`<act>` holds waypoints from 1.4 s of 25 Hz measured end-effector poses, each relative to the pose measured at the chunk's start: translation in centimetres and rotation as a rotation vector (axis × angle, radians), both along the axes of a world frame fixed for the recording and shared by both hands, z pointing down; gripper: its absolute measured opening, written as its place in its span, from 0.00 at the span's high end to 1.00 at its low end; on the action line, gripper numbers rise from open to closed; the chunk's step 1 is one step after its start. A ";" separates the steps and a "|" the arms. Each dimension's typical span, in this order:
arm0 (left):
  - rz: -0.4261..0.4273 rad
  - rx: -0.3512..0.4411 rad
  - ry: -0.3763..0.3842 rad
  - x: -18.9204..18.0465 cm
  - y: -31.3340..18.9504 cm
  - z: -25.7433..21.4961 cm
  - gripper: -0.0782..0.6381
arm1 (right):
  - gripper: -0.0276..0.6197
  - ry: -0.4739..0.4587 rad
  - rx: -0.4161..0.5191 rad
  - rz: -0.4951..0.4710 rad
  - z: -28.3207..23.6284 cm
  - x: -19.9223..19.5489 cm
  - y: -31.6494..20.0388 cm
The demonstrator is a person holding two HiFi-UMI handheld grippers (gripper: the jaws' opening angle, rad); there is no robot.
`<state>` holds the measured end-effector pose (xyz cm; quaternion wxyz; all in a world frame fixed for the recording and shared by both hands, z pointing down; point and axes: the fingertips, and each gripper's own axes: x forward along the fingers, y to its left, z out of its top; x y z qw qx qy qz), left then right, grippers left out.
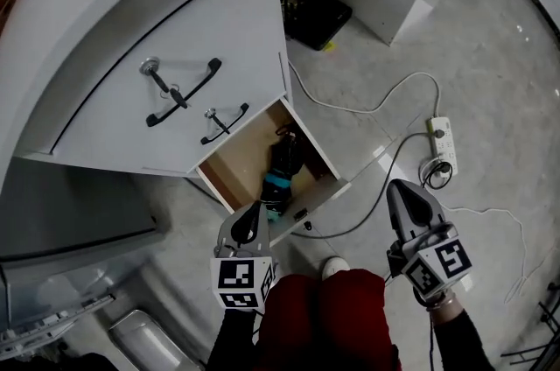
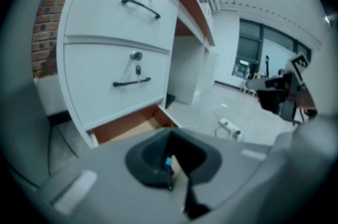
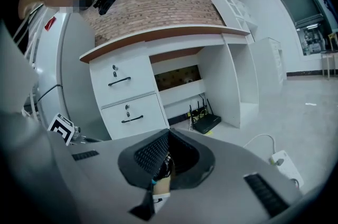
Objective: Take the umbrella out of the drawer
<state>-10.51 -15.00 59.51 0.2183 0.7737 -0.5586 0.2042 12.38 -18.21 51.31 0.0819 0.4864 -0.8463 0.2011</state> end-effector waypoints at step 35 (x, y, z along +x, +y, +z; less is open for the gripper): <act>0.202 -0.344 -0.172 3.6 -6.9 19.4 0.45 | 0.96 -0.038 0.016 -0.210 10.9 -10.4 -4.4</act>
